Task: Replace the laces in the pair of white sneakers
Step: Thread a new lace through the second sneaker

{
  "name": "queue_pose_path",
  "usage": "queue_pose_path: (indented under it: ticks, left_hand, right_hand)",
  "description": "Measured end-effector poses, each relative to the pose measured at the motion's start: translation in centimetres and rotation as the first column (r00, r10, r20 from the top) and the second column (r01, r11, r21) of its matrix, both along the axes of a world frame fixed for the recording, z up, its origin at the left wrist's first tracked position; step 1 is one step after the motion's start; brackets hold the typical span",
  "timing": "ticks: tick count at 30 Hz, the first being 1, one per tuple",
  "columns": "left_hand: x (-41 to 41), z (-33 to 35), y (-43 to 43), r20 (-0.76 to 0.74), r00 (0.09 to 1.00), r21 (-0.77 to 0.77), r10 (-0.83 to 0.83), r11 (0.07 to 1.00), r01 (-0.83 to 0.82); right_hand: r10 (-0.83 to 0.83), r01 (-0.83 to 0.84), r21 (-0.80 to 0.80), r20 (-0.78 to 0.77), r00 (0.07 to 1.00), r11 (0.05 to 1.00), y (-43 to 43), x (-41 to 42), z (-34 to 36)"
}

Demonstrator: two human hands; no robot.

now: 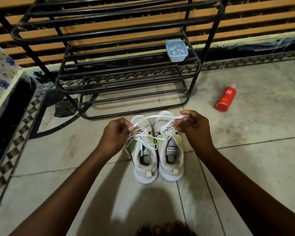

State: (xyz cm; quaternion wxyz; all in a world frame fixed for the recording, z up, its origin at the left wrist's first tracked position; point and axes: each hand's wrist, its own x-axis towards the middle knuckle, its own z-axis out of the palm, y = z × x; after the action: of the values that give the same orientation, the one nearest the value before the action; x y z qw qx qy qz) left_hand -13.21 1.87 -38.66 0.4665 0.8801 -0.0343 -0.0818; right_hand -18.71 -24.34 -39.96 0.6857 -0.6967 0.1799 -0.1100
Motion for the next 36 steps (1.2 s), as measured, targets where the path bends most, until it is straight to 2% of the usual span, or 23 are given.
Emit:
queue_pose_path:
  ticks: [4,8,12,15,19,21,24,28,32,36]
  left_hand:
    - [-1.0,0.4,-2.5,-0.073,0.997,-0.122,-0.031,0.992,0.022]
    - [-2.1,0.8,-5.2,-0.208,0.978,-0.263,-0.018,0.964,-0.038]
    - [-2.9,1.0,-7.4,-0.269,0.963,-0.382,0.006,0.917,-0.113]
    - [-3.2,0.7,-8.7,-0.257,0.966,-0.352,0.031,0.928,-0.124]
    - [-3.8,-0.3,-10.0,-0.197,0.98,-0.246,0.025,0.966,-0.074]
    - [-4.1,-0.8,-10.6,-0.185,0.982,-0.242,0.036,0.967,-0.081]
    - [-4.6,-1.2,-11.5,-0.189,0.979,-0.287,0.071,0.95,-0.124]
    - [-5.2,-1.6,-12.5,-0.154,0.975,-0.275,0.159,0.941,-0.197]
    - [-5.5,-2.3,-13.0,-0.137,0.964,-0.251,0.228,0.933,-0.257]
    - [-5.5,-2.9,-13.3,-0.084,0.973,-0.22,0.213,0.949,-0.227]
  right_hand:
    - [0.011,-0.012,-0.028,-0.034,0.999,1.0,-0.2,-1.1,-0.9]
    - [0.013,-0.03,-0.291,-0.062,0.998,0.956,-0.5,-2.0,-1.4]
    - [0.135,-0.152,-0.415,-0.07,0.988,0.897,-0.3,-3.3,-1.7]
    - [0.19,-0.195,-0.476,-0.059,0.98,0.857,0.0,-4.0,-2.0]
    - [0.125,-0.117,-0.508,-0.018,0.992,0.854,0.0,-4.2,-2.7]
    - [0.062,-0.07,-0.45,-0.033,0.998,0.89,0.0,-4.4,-3.0]
    - [-0.007,-0.012,-0.279,-0.067,0.998,0.96,-0.1,-4.5,-3.5]
    - [-0.041,0.032,-0.108,-0.081,0.996,0.994,-0.2,-4.5,-3.9]
    - [-0.051,0.046,-0.071,-0.075,0.996,0.996,-0.2,-4.6,-4.1]
    - [-0.035,0.033,-0.039,-0.059,0.998,0.999,-0.2,-4.6,-4.2]
